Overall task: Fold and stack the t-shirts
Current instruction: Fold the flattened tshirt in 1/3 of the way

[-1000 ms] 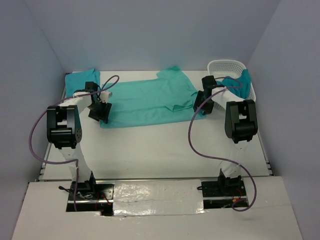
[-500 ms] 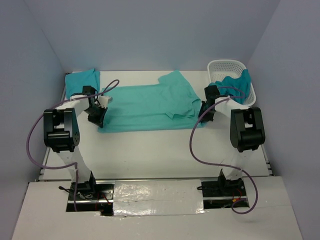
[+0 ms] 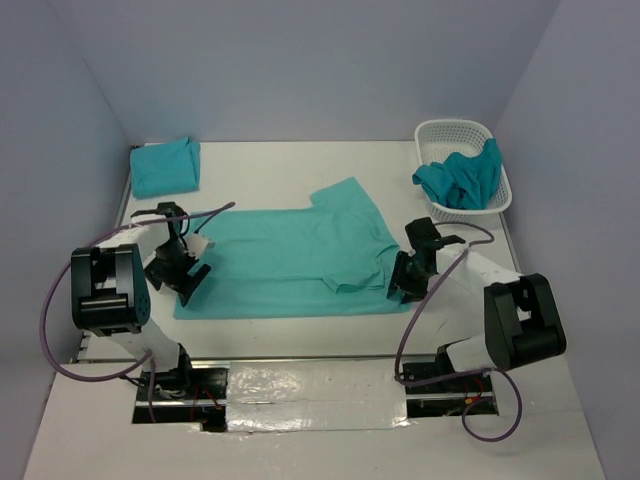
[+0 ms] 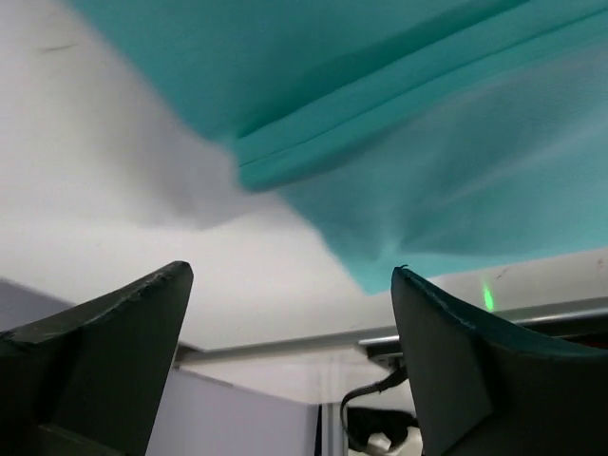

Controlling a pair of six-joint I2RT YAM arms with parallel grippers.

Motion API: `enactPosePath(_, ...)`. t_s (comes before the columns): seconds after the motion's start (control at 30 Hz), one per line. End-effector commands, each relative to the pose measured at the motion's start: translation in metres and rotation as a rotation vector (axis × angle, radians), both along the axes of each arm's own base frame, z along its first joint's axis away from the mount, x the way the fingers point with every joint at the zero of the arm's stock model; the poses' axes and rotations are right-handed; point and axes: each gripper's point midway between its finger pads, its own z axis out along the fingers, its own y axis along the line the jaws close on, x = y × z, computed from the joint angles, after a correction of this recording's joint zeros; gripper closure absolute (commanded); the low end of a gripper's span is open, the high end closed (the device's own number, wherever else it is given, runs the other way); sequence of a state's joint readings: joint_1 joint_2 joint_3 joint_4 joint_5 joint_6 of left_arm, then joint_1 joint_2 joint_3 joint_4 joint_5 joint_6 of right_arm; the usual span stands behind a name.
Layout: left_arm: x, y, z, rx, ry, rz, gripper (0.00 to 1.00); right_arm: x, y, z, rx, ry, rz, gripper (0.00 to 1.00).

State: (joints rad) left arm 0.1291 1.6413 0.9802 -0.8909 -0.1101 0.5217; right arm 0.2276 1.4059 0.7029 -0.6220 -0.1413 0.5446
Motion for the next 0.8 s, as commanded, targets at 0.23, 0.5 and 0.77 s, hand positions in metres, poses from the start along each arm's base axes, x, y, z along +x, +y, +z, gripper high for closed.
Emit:
enactPosePath(0.23, 0.163, -0.073, 0.205, -0.178, -0.737, -0.210, 0.18, 0.054, -0.024, 0.107, -0.147, -0.299, 0.046, 0.49)
enactPosePath(0.5, 0.054, -0.308, 0.164, -0.602, -0.613, -1.121, 0.72, 0.068, 0.038, 0.092, 0.180, -0.323, 0.195, 0.67)
enactPosePath(0.77, -0.001, -0.403, 0.123, -0.851, -0.927, -1.718, 0.70, 0.078, 0.051, 0.073, 0.247, -0.280, 0.216, 0.59)
